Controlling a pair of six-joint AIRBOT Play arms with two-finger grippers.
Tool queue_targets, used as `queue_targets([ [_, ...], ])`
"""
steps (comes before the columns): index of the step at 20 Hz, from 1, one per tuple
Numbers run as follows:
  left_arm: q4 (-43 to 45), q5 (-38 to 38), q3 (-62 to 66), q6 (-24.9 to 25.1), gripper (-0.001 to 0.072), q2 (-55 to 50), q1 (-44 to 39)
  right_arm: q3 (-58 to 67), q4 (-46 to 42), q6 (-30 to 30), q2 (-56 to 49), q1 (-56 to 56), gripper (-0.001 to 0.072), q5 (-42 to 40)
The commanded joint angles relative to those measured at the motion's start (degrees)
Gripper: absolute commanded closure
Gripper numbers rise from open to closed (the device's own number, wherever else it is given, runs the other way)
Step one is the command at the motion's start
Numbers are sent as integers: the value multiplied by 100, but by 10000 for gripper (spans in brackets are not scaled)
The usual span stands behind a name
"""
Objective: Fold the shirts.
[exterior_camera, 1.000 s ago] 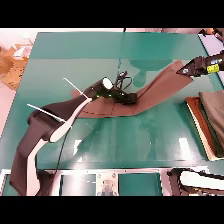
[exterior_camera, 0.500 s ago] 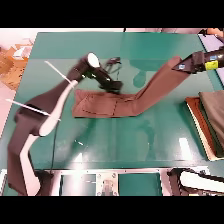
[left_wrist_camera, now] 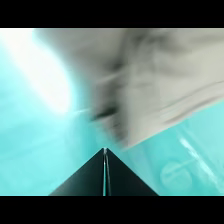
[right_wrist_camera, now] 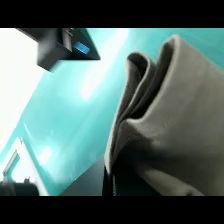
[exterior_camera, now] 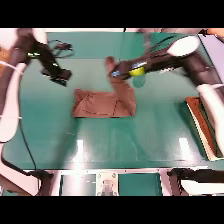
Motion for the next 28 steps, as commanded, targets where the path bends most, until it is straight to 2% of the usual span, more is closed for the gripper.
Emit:
queue_targets([
  [1,111,-181,-114,-20,683,354,831,-35,258,122,-1134,1523,698,-2483],
  [2,-42,-175,-114,-17,683,396,1036,-4,527,122,-1600,1873,656,-3189],
  [3,-203,-170,-114,-17,683,426,1202,76,798,122,-2020,2131,346,-3698],
  [4,-365,-162,-114,-17,683,435,1318,223,927,125,-2356,2253,148,-3803],
  [6,-544,-127,-114,-15,683,437,1464,310,828,122,-2424,2059,148,-3239],
  [7,-551,-131,-114,-13,683,437,1488,310,621,122,-2267,1755,149,-2708],
  [11,-553,-111,-114,-11,683,435,1488,304,-302,282,-1333,-131,149,-404],
  [15,-555,-162,-114,-52,682,435,1488,-144,-708,494,-804,-1827,152,927],
  [17,-557,-162,-114,-83,682,435,1488,-809,-695,487,-737,-2297,147,964],
  [18,-557,-162,-114,-105,683,435,1488,-1213,-651,483,-754,-2391,118,811],
  [21,-557,-146,-114,-184,682,435,1488,-2109,166,-26,-1025,-2212,113,289],
  [25,-557,-157,-114,-210,682,435,1488,-2205,988,-468,-1633,-1624,116,28],
  [26,-557,-155,-114,-210,683,435,1488,-2205,1185,-511,-1731,-1469,136,-96],
  [27,-557,-157,-114,-210,682,435,1488,-2203,1401,-588,-1799,-1318,256,-190],
  [28,-557,-157,-114,-210,682,435,1488,-2203,1637,-804,-1810,-1213,490,-221],
])
